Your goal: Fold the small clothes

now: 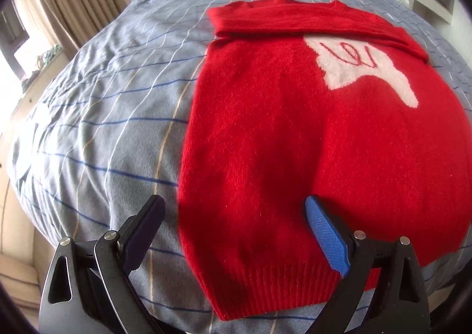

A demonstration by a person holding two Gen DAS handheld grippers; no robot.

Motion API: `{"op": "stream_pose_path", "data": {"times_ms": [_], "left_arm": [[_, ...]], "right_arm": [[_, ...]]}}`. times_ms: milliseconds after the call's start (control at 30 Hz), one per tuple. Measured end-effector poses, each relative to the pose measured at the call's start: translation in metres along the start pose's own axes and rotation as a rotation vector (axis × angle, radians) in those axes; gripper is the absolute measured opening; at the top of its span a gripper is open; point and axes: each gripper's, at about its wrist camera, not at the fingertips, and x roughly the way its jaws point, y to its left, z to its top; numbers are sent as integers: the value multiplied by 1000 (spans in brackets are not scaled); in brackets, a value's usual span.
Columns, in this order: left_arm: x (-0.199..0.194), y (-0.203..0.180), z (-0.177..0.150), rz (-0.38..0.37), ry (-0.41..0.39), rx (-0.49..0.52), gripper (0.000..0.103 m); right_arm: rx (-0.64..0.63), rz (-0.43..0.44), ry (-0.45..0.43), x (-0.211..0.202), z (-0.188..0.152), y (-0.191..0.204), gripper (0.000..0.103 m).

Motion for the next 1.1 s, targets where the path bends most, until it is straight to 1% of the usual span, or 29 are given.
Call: {"op": "stream_pose_path", "data": {"times_ms": [33,100,133,167,400,800,1100], "left_arm": [[1,2,-2,-3,-1,-19,98],[3,5,-5,-2,-8,-39,100],[3,5,-6,1,-10,-39,102],[4,5,-6,2,-12,-38,102],[8,5,-7,-8,-25,-46,103],[10,3,-10,-7,-32,-43,102],[11,5,-11,-19,-28,-48,102]], "right_arm": [[-30,-7,6,5,-1,5,64],[-74,-62,69,23,-6,10,64],[-73,-77,98,31,-9,9,64],[-69,-86,105,35,-12,7,64],[-103,-138,94,36,-17,14,66],[-131,-163,86,41,-24,19,72],[-142,-165,88,42,-25,19,73]]}}
